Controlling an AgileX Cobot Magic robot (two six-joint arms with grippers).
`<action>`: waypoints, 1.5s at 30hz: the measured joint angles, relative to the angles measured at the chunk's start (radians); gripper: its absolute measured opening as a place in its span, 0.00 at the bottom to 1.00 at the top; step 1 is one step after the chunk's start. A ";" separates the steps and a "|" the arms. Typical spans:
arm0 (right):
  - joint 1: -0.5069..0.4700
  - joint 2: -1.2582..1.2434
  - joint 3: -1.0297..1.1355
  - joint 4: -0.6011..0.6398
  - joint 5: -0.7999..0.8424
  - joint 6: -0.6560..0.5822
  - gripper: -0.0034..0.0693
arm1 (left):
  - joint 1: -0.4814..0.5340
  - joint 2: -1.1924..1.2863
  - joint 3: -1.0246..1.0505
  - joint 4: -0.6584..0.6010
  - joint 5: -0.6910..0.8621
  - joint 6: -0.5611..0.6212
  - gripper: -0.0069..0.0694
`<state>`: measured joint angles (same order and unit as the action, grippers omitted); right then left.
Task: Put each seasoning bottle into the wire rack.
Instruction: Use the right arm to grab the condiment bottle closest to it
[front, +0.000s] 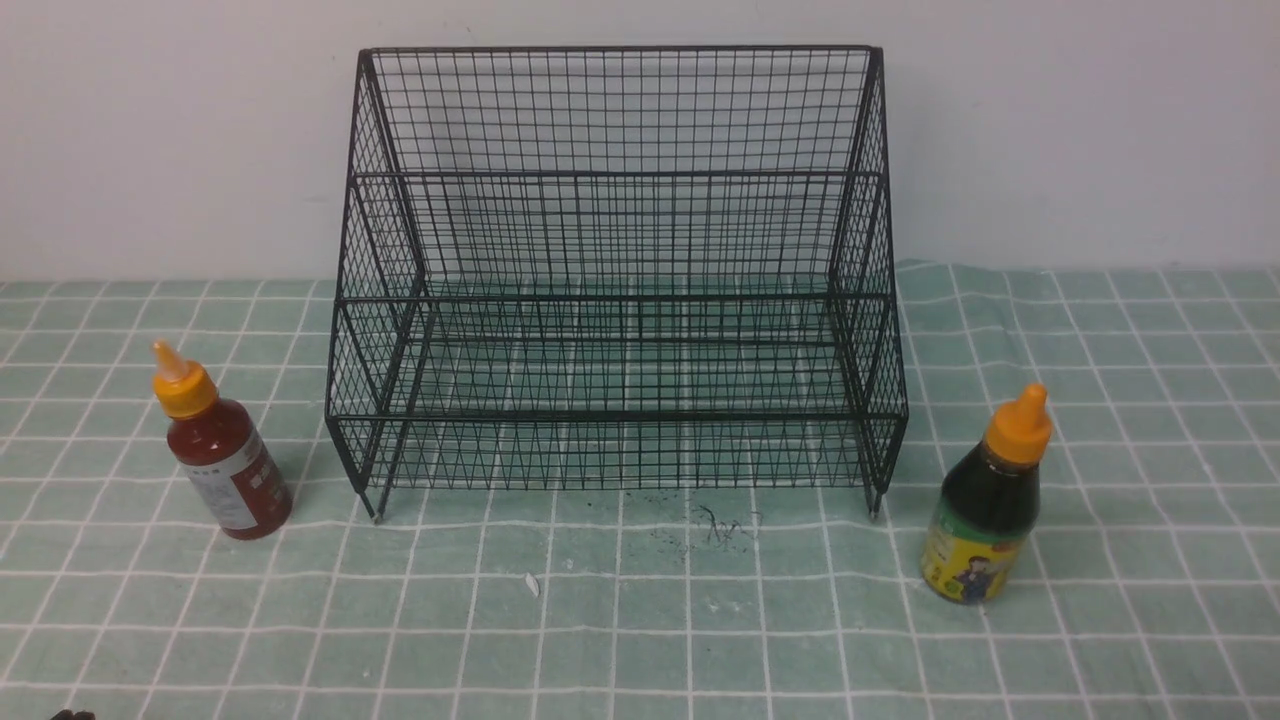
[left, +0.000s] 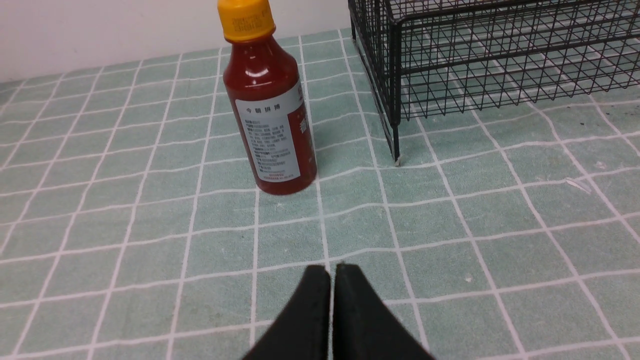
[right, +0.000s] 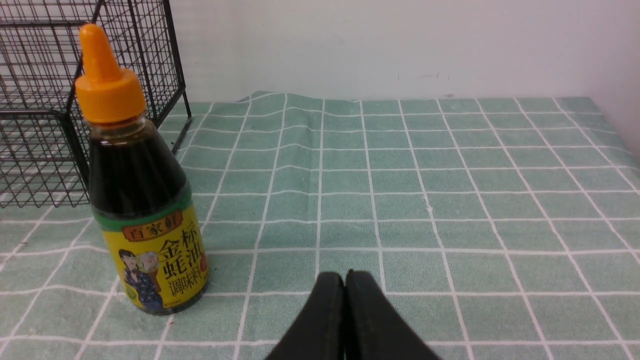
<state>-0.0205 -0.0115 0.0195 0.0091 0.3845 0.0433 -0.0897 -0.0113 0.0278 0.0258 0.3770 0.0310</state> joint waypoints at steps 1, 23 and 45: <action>0.000 0.000 0.000 0.002 0.000 0.000 0.03 | 0.000 0.000 0.000 0.000 0.000 0.000 0.08; 0.000 0.000 -0.087 0.829 -0.479 0.134 0.03 | 0.000 0.000 0.000 0.000 0.000 0.000 0.08; 0.161 1.352 -1.347 0.247 0.817 -0.182 0.07 | 0.000 0.000 0.000 0.000 0.000 0.000 0.08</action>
<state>0.1410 1.3406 -1.3274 0.2565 1.2015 -0.1388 -0.0897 -0.0113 0.0278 0.0258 0.3770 0.0310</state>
